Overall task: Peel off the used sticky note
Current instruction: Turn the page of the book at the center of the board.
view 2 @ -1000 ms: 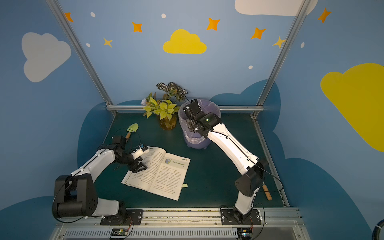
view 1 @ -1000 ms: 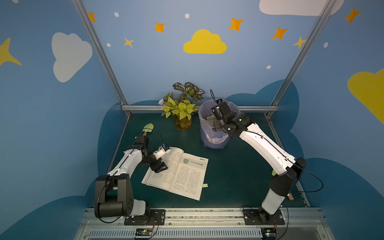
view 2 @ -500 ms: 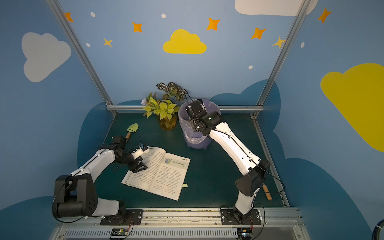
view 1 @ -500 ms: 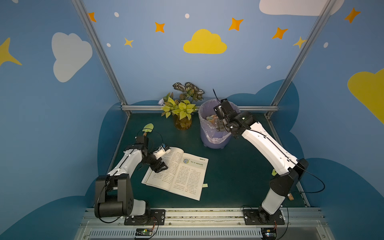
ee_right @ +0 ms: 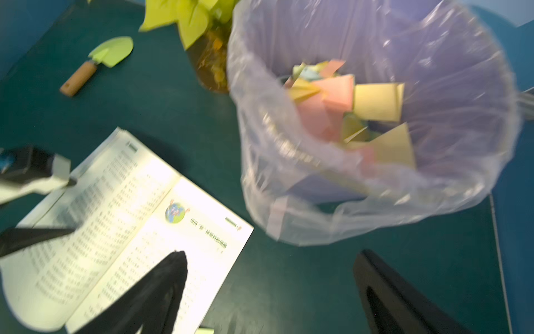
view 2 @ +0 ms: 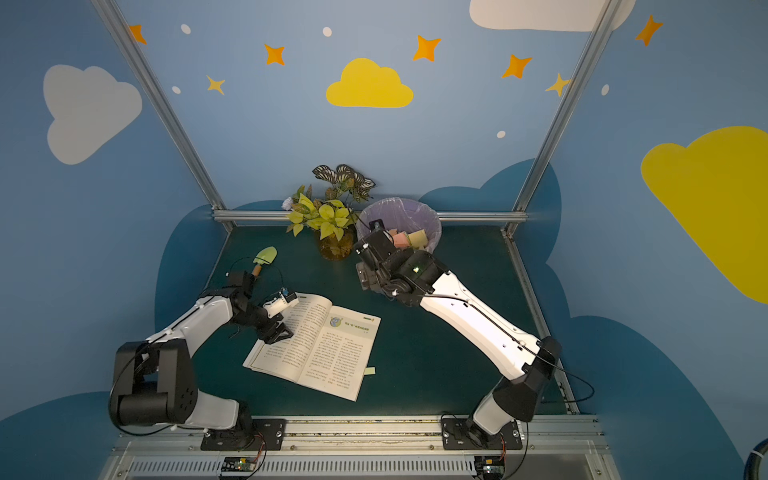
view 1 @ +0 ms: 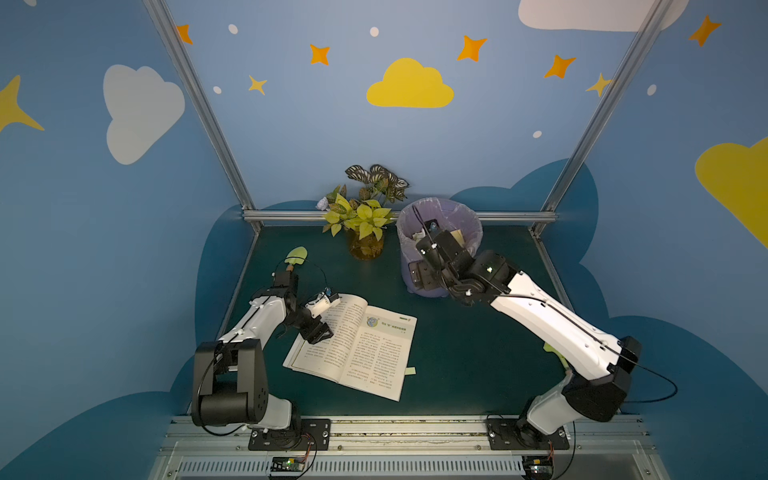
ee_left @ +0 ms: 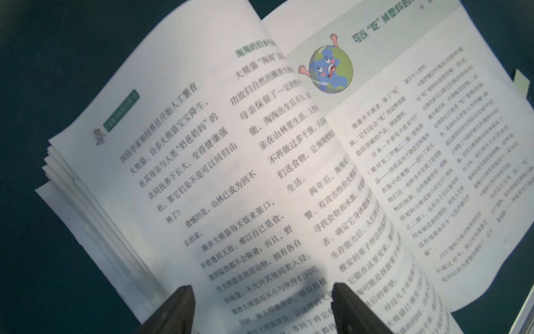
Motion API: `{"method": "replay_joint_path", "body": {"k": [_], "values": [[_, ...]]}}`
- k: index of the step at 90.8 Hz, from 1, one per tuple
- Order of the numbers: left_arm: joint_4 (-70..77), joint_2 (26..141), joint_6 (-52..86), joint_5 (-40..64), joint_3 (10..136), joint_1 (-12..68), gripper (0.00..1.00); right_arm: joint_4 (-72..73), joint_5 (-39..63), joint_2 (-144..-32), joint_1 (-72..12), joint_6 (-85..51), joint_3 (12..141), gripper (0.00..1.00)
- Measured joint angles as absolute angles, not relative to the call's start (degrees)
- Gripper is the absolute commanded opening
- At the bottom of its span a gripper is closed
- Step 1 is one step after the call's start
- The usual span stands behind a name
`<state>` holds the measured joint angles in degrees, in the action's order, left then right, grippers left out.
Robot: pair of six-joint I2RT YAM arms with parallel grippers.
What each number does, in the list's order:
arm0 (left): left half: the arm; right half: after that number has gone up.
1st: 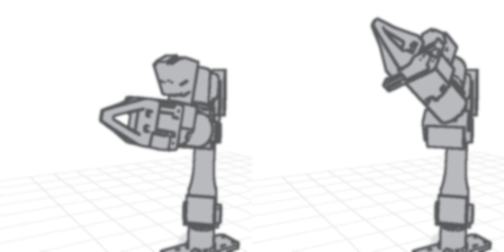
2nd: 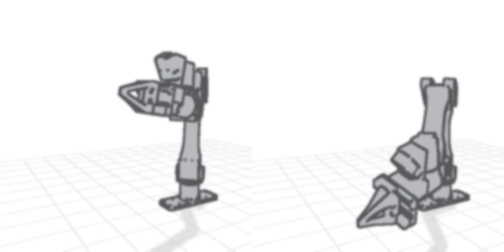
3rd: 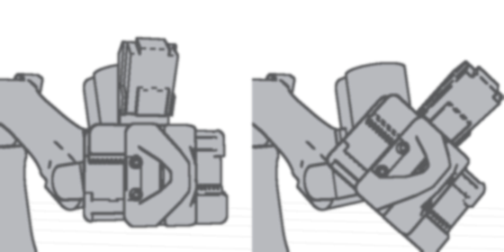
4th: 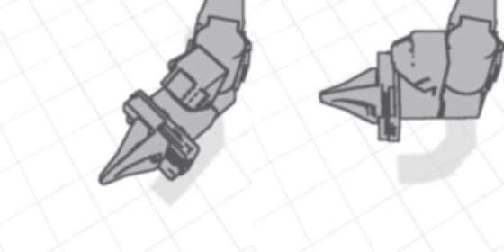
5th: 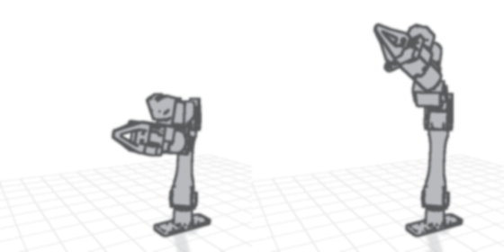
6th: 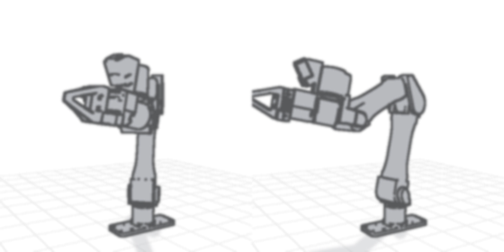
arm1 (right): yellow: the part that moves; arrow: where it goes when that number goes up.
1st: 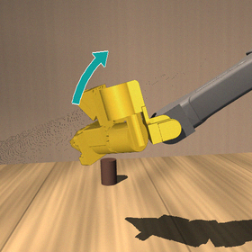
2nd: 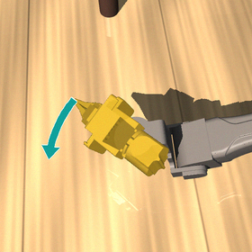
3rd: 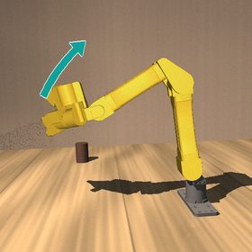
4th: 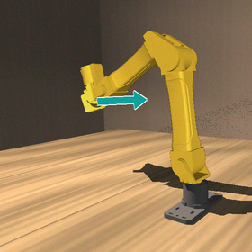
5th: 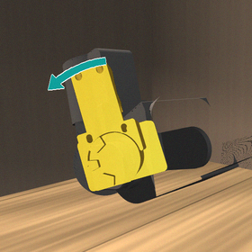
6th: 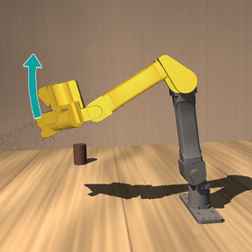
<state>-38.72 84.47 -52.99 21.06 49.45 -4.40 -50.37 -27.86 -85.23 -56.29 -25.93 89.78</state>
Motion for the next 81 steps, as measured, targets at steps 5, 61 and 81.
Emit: {"method": "replay_joint_path", "body": {"k": [5, 61, 81], "values": [[-38.20, 84.95, -53.25, 20.27, 49.10, -4.40, 0.77, -47.66, -25.76, -82.50, -57.08, -29.34, 82.98, 0.96], [-36.56, 85.49, -55.81, 15.99, 45.52, -3.44, 0.68, -18.13, -8.62, -78.54, -62.54, -57.78, 45.89, 0.96], [-36.56, 85.82, -55.42, 15.35, 45.54, -2.50, 0.62, -9.93, -4.89, -80.73, -61.80, -60.10, 42.65, 0.96]]}}
